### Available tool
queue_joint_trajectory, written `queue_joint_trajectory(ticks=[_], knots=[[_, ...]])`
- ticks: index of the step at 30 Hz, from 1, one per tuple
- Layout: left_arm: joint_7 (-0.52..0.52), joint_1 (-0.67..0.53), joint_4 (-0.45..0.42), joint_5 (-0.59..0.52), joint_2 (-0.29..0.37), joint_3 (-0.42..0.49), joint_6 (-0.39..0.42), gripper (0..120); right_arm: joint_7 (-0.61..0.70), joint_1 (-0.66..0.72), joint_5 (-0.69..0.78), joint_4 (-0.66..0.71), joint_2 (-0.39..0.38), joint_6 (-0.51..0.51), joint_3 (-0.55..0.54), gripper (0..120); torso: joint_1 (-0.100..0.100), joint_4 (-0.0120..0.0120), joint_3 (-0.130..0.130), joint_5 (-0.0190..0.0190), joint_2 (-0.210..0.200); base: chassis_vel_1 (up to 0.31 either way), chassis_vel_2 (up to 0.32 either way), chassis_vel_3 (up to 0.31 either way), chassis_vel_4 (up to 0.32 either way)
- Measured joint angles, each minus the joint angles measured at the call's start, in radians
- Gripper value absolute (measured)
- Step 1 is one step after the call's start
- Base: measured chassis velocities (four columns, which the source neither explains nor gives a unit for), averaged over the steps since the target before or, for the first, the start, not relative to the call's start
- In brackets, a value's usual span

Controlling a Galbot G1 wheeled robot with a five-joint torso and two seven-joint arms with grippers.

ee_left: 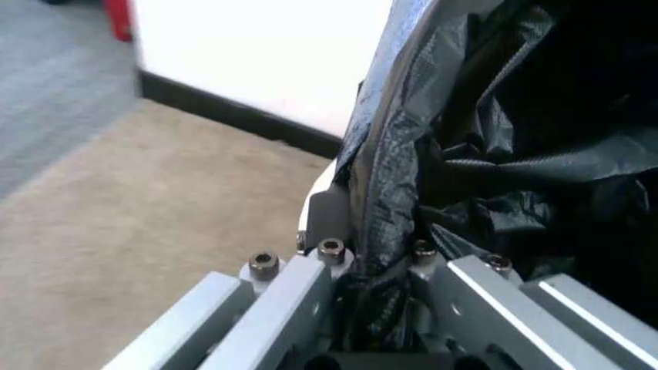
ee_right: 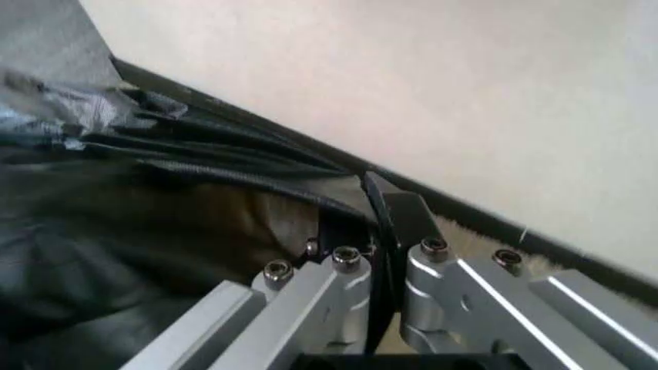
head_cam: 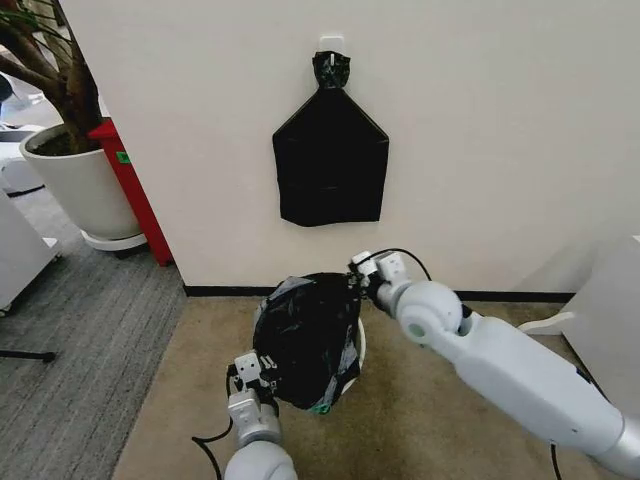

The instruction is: Place the garbage bag over the trash bin.

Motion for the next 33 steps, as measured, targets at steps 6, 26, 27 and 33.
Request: queue_joint_trajectory(ticks=[6,26,27,33], knots=[[0.077,-0.037,-0.116,-0.276,0.052,-0.018,0.069,0,-0.072,-0.141,0.017,0.019,-0.065,0.024,0.143,0,0.000,-0.0003,0.000,0.0004,0.000,0.000,0.000,0.000,0.000],[-0.095,-0.124,-0.046,-0.349,-0.014,-0.024,0.064,0,-0.081,-0.121,-0.042,0.035,-0.046,0.053,0.145,0,0.000,0.0000,0.000,0.0002,0.000,0.000,0.000,0.000,0.000],[-0.102,-0.133,-0.043,-0.355,-0.024,-0.028,0.061,0,-0.070,-0.127,-0.032,0.035,-0.037,0.055,0.158,0,0.000,0.0001,0.000,0.0001,0.000,0.000,0.000,0.000,0.000],[-0.123,-0.156,-0.037,-0.384,-0.043,-0.038,0.057,0,-0.066,-0.179,-0.028,0.036,-0.017,0.058,0.207,0,0.000,0.0000,0.000,0.0001,0.000,0.000,0.000,0.000,0.000]])
